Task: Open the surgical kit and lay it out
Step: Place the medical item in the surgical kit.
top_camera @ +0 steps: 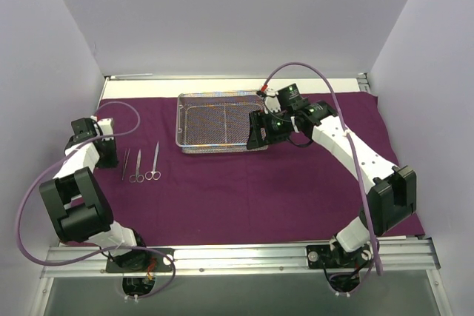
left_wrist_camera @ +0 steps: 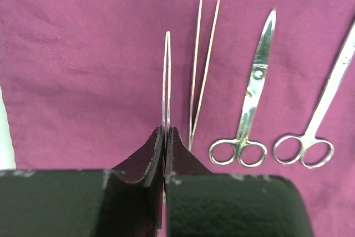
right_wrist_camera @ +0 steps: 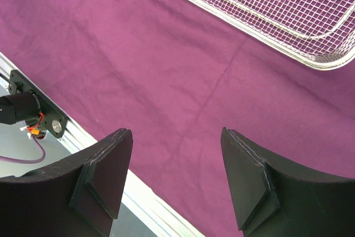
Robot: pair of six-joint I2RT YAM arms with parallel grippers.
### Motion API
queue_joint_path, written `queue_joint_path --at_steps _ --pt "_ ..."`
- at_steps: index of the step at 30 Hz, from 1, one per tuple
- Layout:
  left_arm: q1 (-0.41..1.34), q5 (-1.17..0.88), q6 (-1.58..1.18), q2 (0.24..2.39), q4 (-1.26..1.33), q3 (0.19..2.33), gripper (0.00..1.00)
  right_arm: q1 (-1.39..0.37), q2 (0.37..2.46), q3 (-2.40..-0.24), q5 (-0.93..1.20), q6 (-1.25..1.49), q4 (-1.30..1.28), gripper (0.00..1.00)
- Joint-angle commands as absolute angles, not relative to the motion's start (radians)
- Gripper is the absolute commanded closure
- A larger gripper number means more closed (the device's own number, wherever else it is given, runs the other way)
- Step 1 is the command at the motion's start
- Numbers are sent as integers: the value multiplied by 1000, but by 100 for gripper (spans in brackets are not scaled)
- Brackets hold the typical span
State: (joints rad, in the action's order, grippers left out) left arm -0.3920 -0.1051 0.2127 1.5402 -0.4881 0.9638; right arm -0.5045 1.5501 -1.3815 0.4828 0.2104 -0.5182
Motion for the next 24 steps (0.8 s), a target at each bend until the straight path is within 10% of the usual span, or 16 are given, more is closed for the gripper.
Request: queue_joint_path --at_steps 1,24 --pt "-411 -123 230 1563 -422 1020 98 -497 1529 -1384 476 199 -514 34" --pt "-364 -48 311 1724 -472 1098 94 -482 1539 -1381 476 201 -508 34"
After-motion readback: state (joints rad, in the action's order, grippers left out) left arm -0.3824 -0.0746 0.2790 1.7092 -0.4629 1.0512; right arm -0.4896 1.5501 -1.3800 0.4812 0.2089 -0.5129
